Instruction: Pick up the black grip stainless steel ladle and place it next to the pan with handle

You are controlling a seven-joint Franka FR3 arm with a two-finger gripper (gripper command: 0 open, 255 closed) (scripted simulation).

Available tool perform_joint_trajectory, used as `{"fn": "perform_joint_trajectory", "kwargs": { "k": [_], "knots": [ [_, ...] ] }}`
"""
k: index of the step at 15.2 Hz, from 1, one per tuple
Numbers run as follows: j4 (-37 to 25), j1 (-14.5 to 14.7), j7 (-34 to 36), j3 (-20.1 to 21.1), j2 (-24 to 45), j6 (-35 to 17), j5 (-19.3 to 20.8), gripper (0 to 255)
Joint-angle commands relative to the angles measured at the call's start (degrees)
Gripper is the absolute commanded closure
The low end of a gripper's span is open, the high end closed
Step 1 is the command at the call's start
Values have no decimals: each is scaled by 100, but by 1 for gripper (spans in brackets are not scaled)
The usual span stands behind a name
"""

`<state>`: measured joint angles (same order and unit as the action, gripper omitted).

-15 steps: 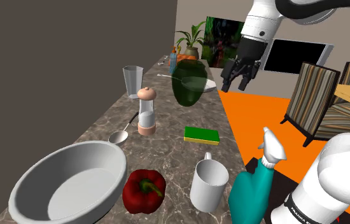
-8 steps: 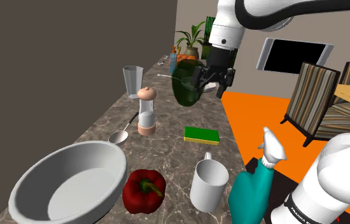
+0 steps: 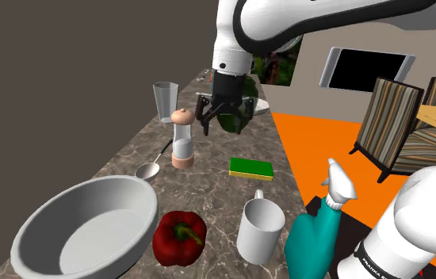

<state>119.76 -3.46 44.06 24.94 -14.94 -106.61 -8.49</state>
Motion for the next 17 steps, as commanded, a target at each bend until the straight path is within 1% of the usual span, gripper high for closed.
{"fn": "perform_joint_trajectory", "kwargs": {
  "k": [1,5,8,12,16,17],
  "knots": [
    [-328,-38,455,179,499,-71,155,0],
    [-1138,23,1401,461,1585,-100,600,0],
    [-1850,198,2074,533,2437,-25,979,0],
    [-2970,581,2835,456,3583,211,1426,0],
    [-4369,1061,3410,262,4766,616,1745,0],
    [-4470,1098,3438,241,4842,648,1757,0]
  ]
}}
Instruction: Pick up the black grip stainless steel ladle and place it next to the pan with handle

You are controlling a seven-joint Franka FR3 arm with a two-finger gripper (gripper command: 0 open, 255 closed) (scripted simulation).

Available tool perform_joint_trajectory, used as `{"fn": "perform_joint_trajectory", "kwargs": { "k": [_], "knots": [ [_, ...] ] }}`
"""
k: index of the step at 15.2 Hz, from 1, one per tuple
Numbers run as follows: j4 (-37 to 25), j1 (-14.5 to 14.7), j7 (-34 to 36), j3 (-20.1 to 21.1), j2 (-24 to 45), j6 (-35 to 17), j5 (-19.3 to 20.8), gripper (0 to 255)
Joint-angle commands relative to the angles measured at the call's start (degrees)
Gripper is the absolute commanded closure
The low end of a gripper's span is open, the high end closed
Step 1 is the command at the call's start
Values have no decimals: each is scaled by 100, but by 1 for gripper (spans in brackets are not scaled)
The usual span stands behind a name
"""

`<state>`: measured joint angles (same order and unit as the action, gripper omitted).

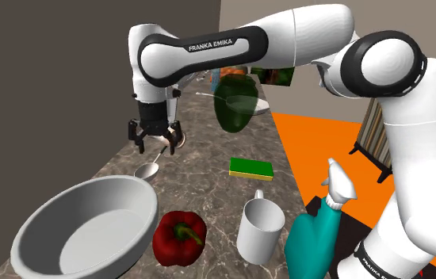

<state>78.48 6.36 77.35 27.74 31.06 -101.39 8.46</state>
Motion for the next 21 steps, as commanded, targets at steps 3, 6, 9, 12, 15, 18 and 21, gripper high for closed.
{"fn": "perform_joint_trajectory", "kwargs": {
  "k": [3,6,9,12,15,18,21],
  "knots": [
    [-105,97,120,-48,241,-106,67,0],
    [105,83,135,-56,258,-329,80,0],
    [209,78,143,-61,271,-443,89,0],
    [209,78,143,-61,271,-443,89,0],
    [208,78,143,-61,271,-442,89,0],
    [209,79,144,-61,272,-443,89,255],
    [273,62,142,-55,234,-470,79,255]
  ]
}}
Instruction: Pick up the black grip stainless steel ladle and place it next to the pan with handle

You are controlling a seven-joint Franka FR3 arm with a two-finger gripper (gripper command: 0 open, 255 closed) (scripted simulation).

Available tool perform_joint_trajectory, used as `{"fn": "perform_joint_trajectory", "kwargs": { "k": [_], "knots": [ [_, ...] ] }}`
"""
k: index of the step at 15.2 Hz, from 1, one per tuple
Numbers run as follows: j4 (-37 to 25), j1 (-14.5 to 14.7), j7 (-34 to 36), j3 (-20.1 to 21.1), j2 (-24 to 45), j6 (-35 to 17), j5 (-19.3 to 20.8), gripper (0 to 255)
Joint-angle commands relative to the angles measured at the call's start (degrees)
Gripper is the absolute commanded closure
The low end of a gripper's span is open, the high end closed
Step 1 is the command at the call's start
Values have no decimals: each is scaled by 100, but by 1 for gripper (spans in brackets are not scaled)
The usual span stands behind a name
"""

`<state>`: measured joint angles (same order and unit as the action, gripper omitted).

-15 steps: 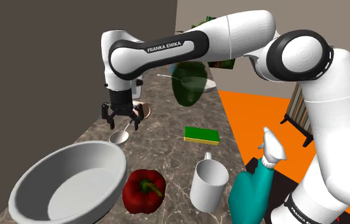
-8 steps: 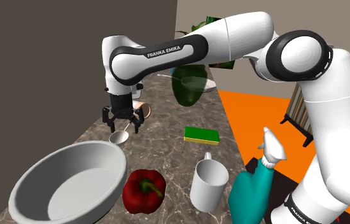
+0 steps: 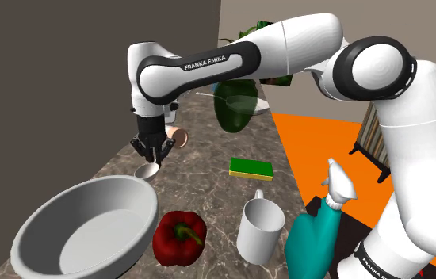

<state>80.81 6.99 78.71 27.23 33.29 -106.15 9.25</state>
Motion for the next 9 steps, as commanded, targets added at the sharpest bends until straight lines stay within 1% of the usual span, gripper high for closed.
{"fn": "perform_joint_trajectory", "kwargs": {
  "k": [1,4,9],
  "knots": [
    [29,-5,-2,-6,14,15,0,255],
    [-24,15,7,-10,49,33,11,255],
    [-282,28,0,17,-37,368,-29,255]
  ]
}}
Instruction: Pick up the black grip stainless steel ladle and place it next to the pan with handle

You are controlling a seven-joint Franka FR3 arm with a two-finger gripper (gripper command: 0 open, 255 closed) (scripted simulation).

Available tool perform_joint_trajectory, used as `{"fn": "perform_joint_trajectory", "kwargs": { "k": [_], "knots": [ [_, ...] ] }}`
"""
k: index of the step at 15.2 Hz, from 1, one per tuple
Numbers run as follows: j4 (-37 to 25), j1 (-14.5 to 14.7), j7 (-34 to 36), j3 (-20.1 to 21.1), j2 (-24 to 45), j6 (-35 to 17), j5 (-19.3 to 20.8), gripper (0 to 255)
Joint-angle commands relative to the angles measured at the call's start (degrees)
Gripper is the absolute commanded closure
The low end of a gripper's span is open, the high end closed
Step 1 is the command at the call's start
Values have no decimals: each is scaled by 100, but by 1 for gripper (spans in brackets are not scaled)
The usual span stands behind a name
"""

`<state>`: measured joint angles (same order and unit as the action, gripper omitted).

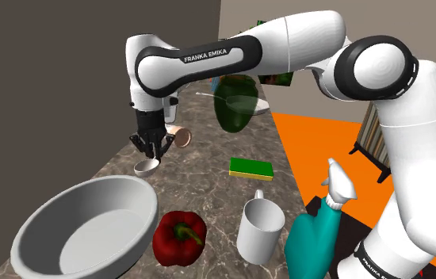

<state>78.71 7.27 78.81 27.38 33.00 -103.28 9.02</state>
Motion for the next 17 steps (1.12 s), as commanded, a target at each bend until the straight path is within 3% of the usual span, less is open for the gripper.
{"fn": "perform_joint_trajectory", "kwargs": {
  "k": [1,17],
  "knots": [
    [-130,4,-11,7,-22,151,-13,255],
    [-1403,182,2,44,-18,1392,-30,255]
  ]
}}
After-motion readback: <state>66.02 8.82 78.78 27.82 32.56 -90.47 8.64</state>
